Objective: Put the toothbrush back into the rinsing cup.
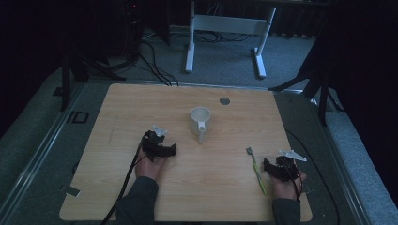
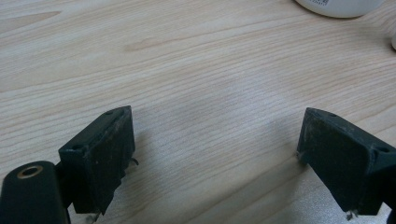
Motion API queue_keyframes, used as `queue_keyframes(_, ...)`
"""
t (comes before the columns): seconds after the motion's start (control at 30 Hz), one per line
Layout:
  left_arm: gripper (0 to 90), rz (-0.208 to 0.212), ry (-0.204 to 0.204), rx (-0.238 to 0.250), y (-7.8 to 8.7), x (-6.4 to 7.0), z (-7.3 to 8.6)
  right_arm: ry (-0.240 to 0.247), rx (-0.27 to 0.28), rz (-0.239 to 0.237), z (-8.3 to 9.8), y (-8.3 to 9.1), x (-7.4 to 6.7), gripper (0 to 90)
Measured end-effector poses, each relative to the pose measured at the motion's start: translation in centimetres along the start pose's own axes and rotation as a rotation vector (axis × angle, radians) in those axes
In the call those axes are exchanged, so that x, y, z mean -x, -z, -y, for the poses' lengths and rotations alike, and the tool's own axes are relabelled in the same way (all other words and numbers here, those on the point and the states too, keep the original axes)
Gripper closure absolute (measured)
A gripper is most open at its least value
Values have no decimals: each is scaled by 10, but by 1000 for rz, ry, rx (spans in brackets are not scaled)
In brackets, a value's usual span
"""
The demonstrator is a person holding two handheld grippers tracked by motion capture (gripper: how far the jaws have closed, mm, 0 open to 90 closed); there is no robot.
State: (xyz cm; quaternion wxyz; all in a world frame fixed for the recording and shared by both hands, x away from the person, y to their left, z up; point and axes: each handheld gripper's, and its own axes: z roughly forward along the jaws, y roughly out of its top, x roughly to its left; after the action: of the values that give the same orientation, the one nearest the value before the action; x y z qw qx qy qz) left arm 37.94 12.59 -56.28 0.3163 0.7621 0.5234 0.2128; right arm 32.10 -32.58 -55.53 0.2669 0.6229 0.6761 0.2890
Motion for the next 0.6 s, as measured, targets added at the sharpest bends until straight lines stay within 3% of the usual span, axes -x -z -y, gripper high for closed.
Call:
queue_keyframes(0.33,114,1,0,0,0,0,0,-9,0,-27,0,21,0,493)
queue_keyframes(0.6,115,1,1,0,0,0,0,58,-20,-58,-12,32,-15,543)
